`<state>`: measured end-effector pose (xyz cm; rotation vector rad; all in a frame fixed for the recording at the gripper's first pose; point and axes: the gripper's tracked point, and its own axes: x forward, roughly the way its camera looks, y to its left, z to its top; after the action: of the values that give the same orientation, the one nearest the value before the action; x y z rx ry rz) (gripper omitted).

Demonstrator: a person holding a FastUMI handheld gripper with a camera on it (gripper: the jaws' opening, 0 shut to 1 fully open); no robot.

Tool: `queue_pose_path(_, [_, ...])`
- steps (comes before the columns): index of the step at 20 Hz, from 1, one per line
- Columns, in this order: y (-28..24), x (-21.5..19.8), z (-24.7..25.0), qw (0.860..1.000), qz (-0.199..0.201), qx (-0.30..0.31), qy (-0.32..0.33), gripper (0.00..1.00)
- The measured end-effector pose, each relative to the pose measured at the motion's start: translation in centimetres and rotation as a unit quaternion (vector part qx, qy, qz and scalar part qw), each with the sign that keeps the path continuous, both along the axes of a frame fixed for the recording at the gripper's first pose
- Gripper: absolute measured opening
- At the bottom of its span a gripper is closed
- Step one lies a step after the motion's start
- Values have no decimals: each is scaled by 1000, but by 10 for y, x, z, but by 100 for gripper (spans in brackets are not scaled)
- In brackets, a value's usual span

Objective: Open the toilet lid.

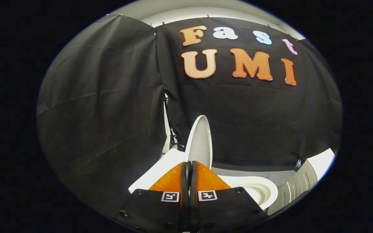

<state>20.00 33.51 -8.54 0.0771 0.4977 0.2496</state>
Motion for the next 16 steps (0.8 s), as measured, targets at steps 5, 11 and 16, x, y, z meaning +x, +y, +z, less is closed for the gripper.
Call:
queue_pose_path(5, [48,-3,-3,996,51,-67,-18,8])
queue_pose_path(11, [91,-8,-19,984,101,-138,-45,8])
queue_pose_path(16, [108,-11,-26,975,100,-187,-59,8])
